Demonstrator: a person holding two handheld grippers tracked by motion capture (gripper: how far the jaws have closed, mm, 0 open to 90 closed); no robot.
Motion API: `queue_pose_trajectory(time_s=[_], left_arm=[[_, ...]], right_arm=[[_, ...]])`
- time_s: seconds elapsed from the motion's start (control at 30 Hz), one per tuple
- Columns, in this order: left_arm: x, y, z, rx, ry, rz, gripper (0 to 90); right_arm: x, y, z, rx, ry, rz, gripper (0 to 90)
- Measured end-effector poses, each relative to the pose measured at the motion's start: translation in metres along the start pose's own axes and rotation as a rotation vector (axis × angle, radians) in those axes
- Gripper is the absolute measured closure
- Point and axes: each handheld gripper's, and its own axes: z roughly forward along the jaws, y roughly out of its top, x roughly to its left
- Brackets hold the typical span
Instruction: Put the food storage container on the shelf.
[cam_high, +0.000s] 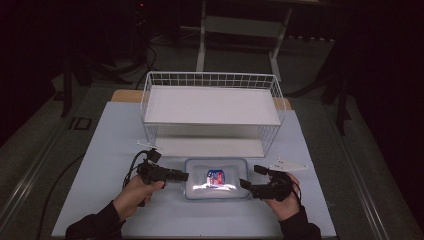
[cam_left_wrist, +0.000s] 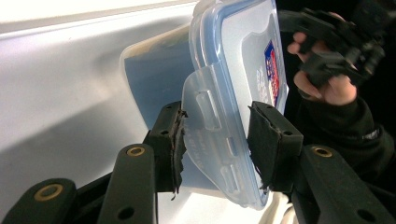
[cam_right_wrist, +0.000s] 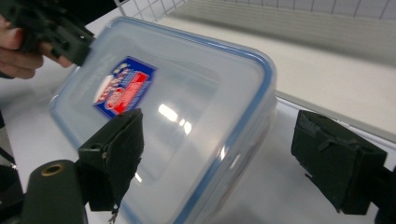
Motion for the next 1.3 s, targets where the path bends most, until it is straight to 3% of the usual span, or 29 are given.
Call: queue_pose_trajectory(time_s=[0.17,0.37,0.4,0.5,0.6,0.7,0.77,1.07,1.13,1.3], left_arm=[[-0.006,-0.002,-0.001,0.003,-0.001,0.069,57.3],[-0.007,-0.003,-0.001,0.002,-0.006,0.084,57.8],[-0.008,-0.003,-0.001,0.001,-0.006,0.088,57.8],[-0.008,-0.003,-0.001,0.001,-0.004,0.085,57.8],[-0.008,-0.004,-0.001,-0.003,-0.007,0.084,58.1],[-0.011,-0.005,-0.002,0.000,0.004,0.094,58.2],[-0.013,-0.006,-0.002,-0.003,0.008,0.093,58.4],[-0.025,-0.009,-0.002,-0.017,0.053,0.115,58.3],[-0.029,-0.010,-0.003,-0.024,0.071,0.142,58.2],[-0.034,-0.007,-0.009,-0.055,0.073,0.151,58.2]], right_arm=[[-0.007,-0.003,0.009,0.043,0.055,0.047,19.3],[-0.012,-0.008,0.012,0.084,0.138,0.101,25.7],[-0.014,-0.008,0.012,0.086,0.170,0.113,28.2],[-0.016,-0.009,0.012,0.093,0.181,0.129,31.6],[-0.020,-0.009,0.006,0.087,0.193,0.168,42.5],[-0.024,-0.011,0.003,0.081,0.223,0.221,46.8],[-0.025,-0.011,0.002,0.084,0.231,0.246,49.2],[-0.017,-0.010,-0.006,0.093,0.206,0.248,52.3],[-0.015,-0.010,-0.007,0.092,0.198,0.241,52.5],[-0.013,-0.007,-0.009,0.076,0.196,0.245,52.6]])
